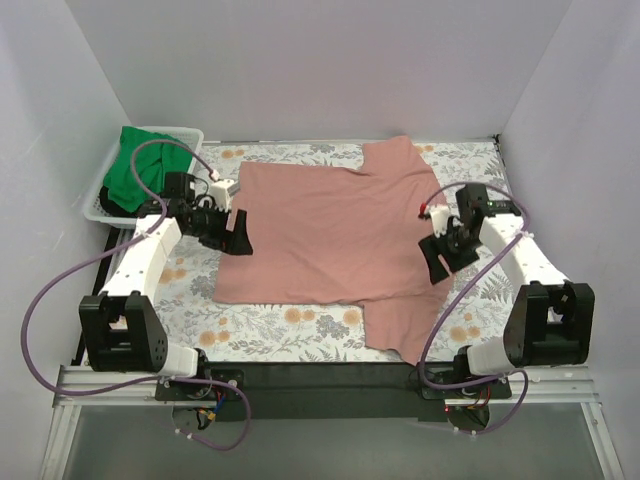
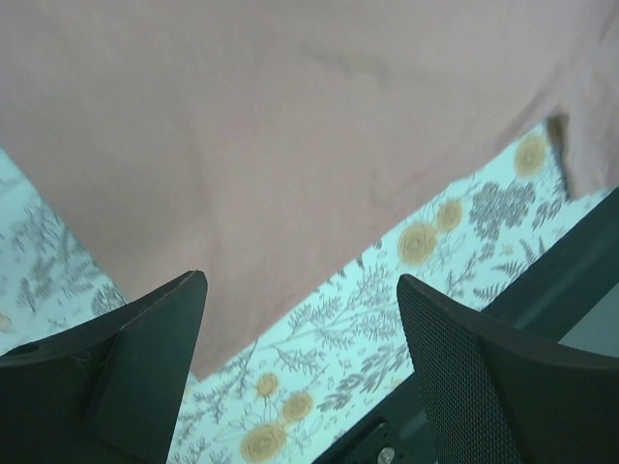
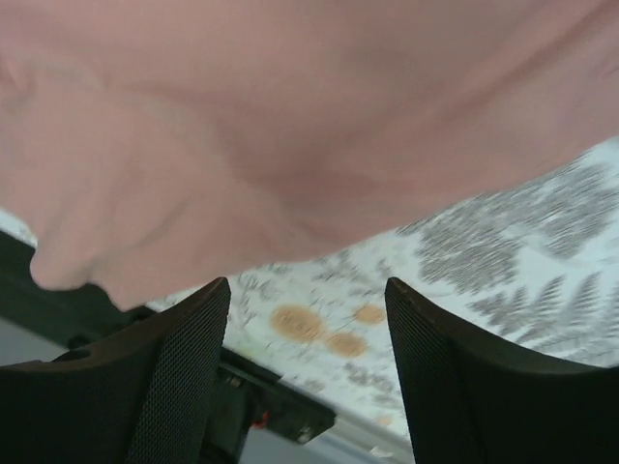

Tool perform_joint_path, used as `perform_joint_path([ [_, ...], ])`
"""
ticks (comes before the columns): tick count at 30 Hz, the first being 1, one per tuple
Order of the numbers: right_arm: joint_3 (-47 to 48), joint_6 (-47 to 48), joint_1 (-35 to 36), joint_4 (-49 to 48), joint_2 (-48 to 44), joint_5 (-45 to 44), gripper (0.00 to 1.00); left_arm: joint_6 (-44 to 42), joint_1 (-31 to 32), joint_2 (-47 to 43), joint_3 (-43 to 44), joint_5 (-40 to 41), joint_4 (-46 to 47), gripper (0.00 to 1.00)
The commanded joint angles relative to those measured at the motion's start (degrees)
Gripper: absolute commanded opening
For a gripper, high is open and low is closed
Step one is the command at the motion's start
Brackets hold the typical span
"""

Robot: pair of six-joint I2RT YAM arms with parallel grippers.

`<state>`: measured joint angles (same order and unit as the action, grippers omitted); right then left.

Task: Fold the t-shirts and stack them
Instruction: Flatten the tshirt out

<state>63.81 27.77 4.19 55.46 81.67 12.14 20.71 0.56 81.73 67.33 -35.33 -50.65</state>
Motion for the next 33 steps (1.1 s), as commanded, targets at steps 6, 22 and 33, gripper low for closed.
perform_joint_path([
  [6, -9.23, -0.26, 0.82, 5.53, -5.38, -1.94, 0.7, -7.79, -0.21, -11.42, -10.19, 6.5, -0.85, 0.79],
  [22, 41.13, -8.42, -3.22, -3.25, 33.18, 0.86, 0.53, 12.66, 0.84, 16.06, 6.55, 7.91, 20.59, 0.75],
  [33, 58.71, -14.14, -2.6, -6.5, 52.62, 3.33, 0.42, 25.25, 2.52, 38.23, 26.8, 8.08, 17.52, 0.47],
])
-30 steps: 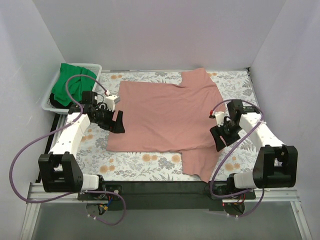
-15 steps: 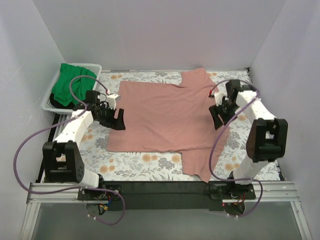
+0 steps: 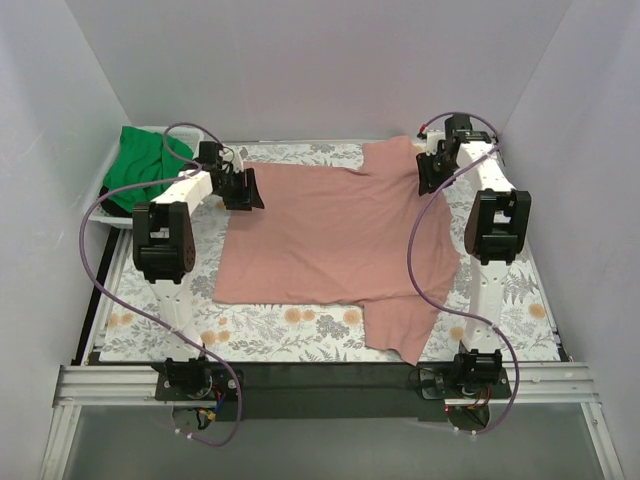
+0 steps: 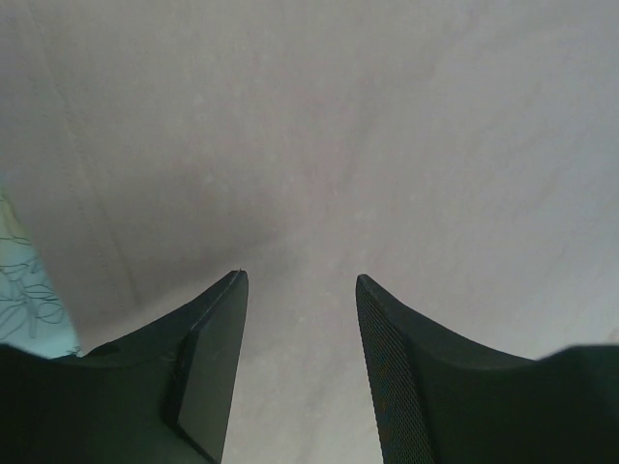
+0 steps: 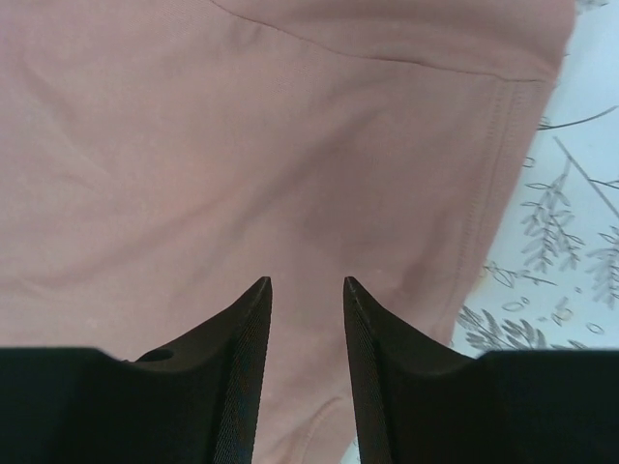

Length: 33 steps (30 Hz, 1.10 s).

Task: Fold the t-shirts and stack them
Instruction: Flatten the tshirt out

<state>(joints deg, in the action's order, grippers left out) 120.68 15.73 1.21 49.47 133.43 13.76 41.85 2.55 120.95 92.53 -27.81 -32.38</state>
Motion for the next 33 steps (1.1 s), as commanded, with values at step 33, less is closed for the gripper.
perform_joint_path([
  [33, 4.08, 4.65, 0.72, -9.31, -2.53, 2.05, 0.76, 3.25, -0.88, 1.26, 11.09, -3.47, -3.29, 0.67],
])
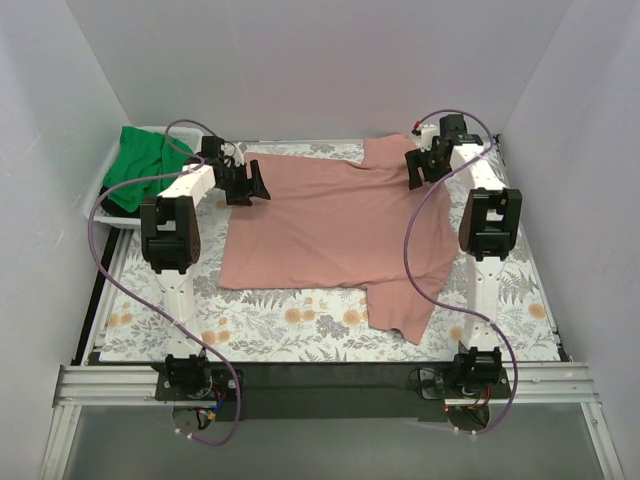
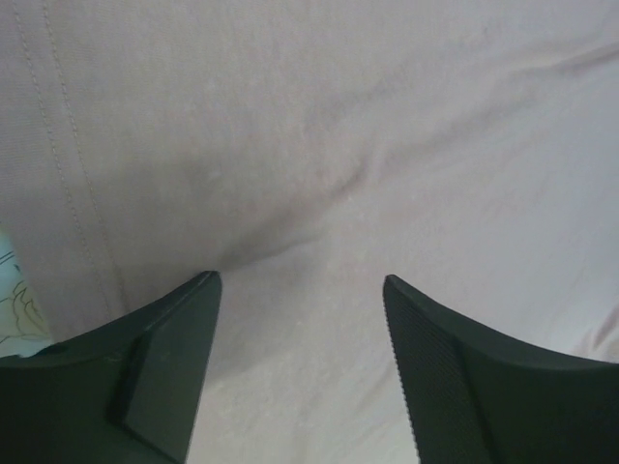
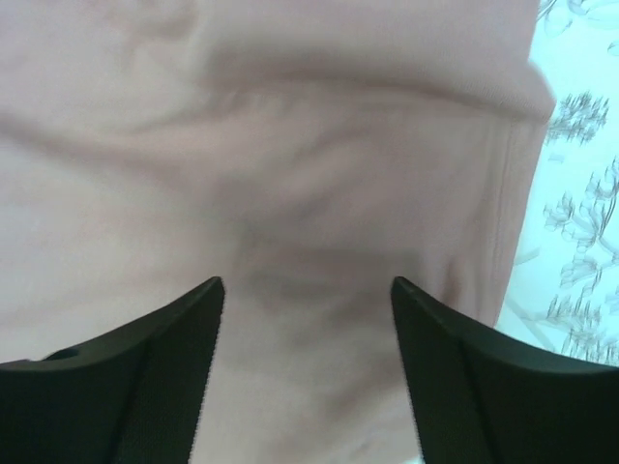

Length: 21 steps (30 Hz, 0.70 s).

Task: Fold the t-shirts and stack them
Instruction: Flatten the tshirt out

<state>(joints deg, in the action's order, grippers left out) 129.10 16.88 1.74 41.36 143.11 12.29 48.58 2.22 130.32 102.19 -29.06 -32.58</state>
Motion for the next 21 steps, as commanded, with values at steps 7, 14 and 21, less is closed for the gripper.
perform_joint_path([
  [7, -27.98, 17.53, 1.33, 6.17, -40.85, 7.75, 0.89, -18.75, -0.9, -26.86, -9.0, -8.19, -11.62, 0.83],
  [14, -54.24, 28.63, 8.17, 18.22, -58.96, 3.45, 0.75, -28.62, -0.99, -39.87, -24.03, -9.7, -21.03, 0.8],
  [21, -76.07, 27.07, 20.93, 13.75, -69.54, -6.22, 0.73, -31.09, -0.99, -47.52, -34.86, -7.95, -22.88, 0.79],
])
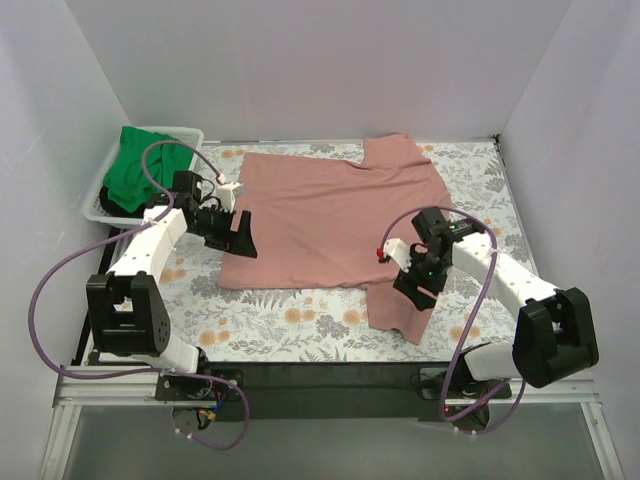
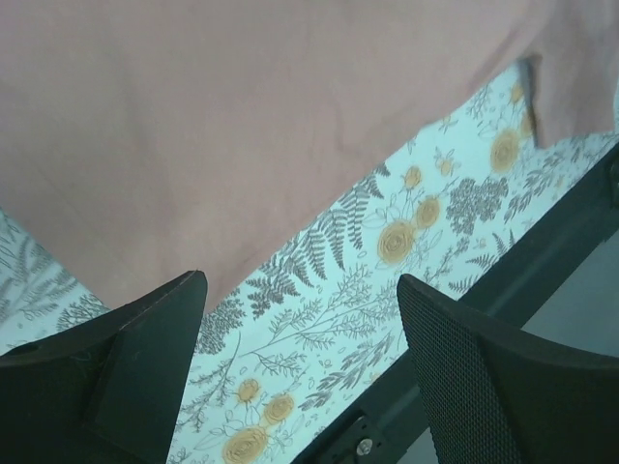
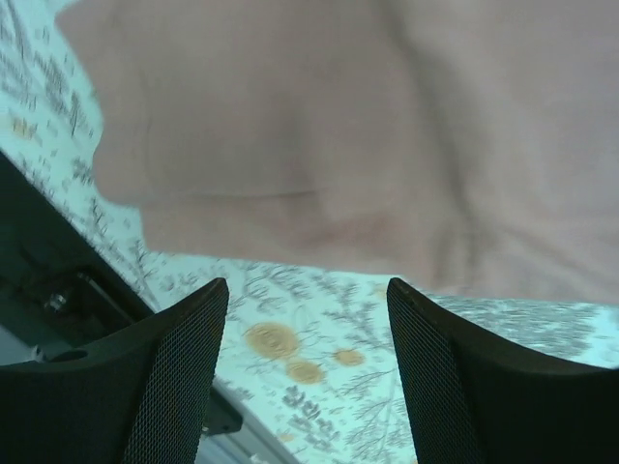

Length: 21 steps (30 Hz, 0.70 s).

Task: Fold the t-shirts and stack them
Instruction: Flatten the tshirt out

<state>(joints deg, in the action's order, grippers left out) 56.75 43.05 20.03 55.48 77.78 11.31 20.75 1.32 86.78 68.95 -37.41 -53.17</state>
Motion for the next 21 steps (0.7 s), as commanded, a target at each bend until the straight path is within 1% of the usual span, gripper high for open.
perform_joint_path([
  [1, -4.54, 0.46, 3.08, -1.16, -4.21, -5.86, 0.73, -4.05, -0.09, -4.43, -3.02, 0.84, -2.38, 0.79],
  [5, -8.58, -0.42, 4.75, -4.76, -3.95, -8.58, 0.72, -5.37, -0.09, -6.27, -6.37, 2.77, -2.47, 0.78],
  [11, -15.0, -1.03, 5.9, -12.23, -5.44, -13.58, 0.67, -6.17, -0.09, -7.42, -8.65, 4.36, -1.5, 0.77],
  [15, -16.32, -1.83, 5.81, -15.92, -4.74, -14.3, 0.63, -5.99, -0.09, -6.89, -8.74, 4.18, -1.24, 0.77],
  [19, -18.6, -1.56, 6.07, -18.47, -3.25, -15.18, 0.61, -6.34, -0.09, -7.15, -9.53, 4.89, -0.45, 0.76],
  [20, -19.74, -1.3, 6.07, -18.92, -3.07, -15.18, 0.6, -6.77, -0.09, -7.24, -9.62, 5.06, -0.36, 0.76],
  [21, -20.36, -1.13, 6.16, -19.18, -2.81, -15.18, 0.56, -7.21, -0.09, -7.33, -10.14, 5.5, -0.1, 0.75],
])
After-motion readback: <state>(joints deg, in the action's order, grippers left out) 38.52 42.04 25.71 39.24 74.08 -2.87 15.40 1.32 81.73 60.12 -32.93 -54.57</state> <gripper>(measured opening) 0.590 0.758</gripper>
